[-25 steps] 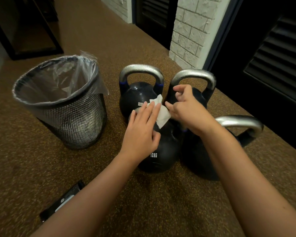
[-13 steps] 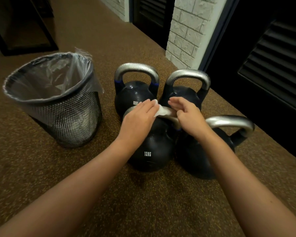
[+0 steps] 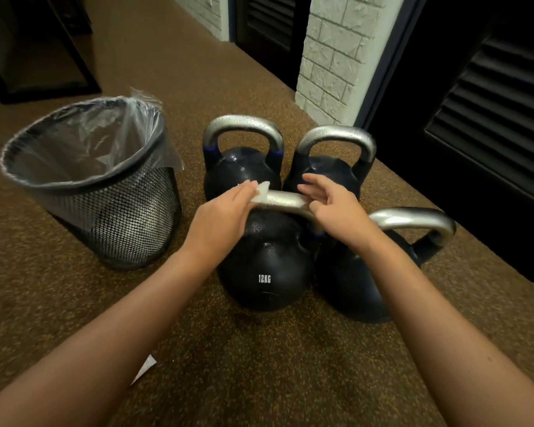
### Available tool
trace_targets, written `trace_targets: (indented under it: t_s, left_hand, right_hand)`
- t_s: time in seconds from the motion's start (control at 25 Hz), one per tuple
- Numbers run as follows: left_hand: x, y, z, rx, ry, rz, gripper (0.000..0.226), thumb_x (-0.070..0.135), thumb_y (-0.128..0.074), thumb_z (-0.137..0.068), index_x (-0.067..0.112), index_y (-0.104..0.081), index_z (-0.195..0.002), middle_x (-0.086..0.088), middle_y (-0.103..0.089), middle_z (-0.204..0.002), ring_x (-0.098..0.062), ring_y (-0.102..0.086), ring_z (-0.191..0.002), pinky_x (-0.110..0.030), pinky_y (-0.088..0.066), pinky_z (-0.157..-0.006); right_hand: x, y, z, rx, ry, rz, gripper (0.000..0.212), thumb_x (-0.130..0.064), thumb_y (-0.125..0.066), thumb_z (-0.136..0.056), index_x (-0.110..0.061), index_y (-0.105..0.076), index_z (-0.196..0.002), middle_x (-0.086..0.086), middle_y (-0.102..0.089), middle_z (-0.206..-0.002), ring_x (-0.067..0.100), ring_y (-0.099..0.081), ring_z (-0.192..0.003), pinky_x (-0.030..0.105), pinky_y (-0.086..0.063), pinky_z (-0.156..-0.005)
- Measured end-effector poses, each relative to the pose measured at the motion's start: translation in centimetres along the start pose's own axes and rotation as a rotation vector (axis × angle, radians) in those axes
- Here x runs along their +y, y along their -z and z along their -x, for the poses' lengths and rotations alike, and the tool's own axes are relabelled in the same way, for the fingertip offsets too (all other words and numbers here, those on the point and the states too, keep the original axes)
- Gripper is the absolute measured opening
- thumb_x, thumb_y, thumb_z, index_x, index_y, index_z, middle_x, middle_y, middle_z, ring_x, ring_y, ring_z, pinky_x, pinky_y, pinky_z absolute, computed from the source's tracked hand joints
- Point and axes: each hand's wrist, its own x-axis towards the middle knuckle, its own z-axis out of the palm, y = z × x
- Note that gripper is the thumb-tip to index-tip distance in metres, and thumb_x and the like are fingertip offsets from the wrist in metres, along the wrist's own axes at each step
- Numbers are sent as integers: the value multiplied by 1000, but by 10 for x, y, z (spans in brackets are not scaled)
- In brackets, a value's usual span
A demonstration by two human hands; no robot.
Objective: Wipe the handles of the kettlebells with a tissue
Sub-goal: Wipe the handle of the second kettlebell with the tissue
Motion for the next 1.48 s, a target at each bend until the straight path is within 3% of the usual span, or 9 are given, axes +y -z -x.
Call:
trace_targets:
  t_s: [0.08, 0.2, 0.28, 0.4, 0.56, 0.8, 1.0, 1.28, 1.48]
  left_hand:
    - [1, -1, -9, -33, 21, -14, 36, 11, -50, -88, 10, -58, -123, -13, -64, -119, -27, -63, -107, -39, -53, -84]
    - [7, -6, -13, -29, -117, -8, 39, -3, -57, -82, 9, -61, -119, -11, -64, -121, -25, -59, -115, -41, -51, -94]
    - [4, -9, -3, 20, -181, -16, 35, 0, -52, -83, 5, -62, -116, -12, -62, -123, -24, -57, -118, -39, -45, -101]
    - [2, -13, -1, 60, -104, -10, 36, 11, -43, -88, 6, -62, -118, -12, -62, -124, -24, -56, -118, -36, -39, -104]
    - [10, -17, -7, 38, -22, 38, 32, 11, -53, -88, 7, -62, -119, -12, -63, -122, -25, -57, -118, -37, -37, -104]
    - [-13, -5, -2, 12, 123, 136, 31, 19, -55, -92, 12, -61, -121, -4, -65, -119, -18, -61, -110, -34, -48, -96]
    - [5, -12, -9, 3, -28, 106, 36, 27, -48, -92, 10, -62, -120, -7, -64, -121, -18, -58, -116, -32, -45, -101]
    - [-2, -5, -14, 12, -5, 194, 30, 22, -47, -94, 10, -64, -114, -4, -67, -113, -17, -62, -106, -24, -45, -95]
    - [-6, -17, 15, 85, -147, 58, 36, 18, -46, -90, 6, -60, -121, -11, -54, -134, -21, -47, -128, -33, -37, -107]
  right_hand:
    - [0, 0, -4, 4, 3, 28, 56, 0, -44, -87, -19, -39, -140, 0, -55, -133, 10, -48, -126, 16, -35, -96]
    - [-1, -2, -5, -1, 5, 71, 57, -4, -46, -87, -21, -39, -140, -1, -54, -134, 10, -49, -123, 15, -35, -92]
    - [1, -4, -2, -5, 25, 110, 56, -4, -46, -87, -19, -39, -141, -2, -52, -137, 9, -47, -125, 14, -33, -96]
    - [-1, -7, 4, 27, 72, 225, 48, -11, -47, -91, -21, -46, -138, -6, -52, -137, 6, -45, -125, 8, -26, -95]
    - [0, -8, 6, 15, 101, 242, 41, -26, -50, -94, -22, -50, -135, -8, -49, -139, 3, -40, -130, 5, -19, -97]
    - [7, -5, 11, -41, 142, 180, 50, -27, -56, -92, -21, -42, -140, -8, -41, -145, 1, -29, -137, 4, -13, -101]
    - [9, -6, 11, -39, 154, 181, 52, -25, -57, -92, -19, -40, -141, -8, -40, -146, 1, -26, -137, -4, -13, -97]
    - [9, -7, 11, -36, 144, 163, 49, -22, -54, -93, -22, -41, -141, -9, -39, -146, -1, -25, -137, 12, -16, -109]
    - [8, -8, 12, -31, 136, 166, 50, -19, -54, -93, -22, -39, -141, -9, -38, -147, 0, -24, -138, 16, -18, -112]
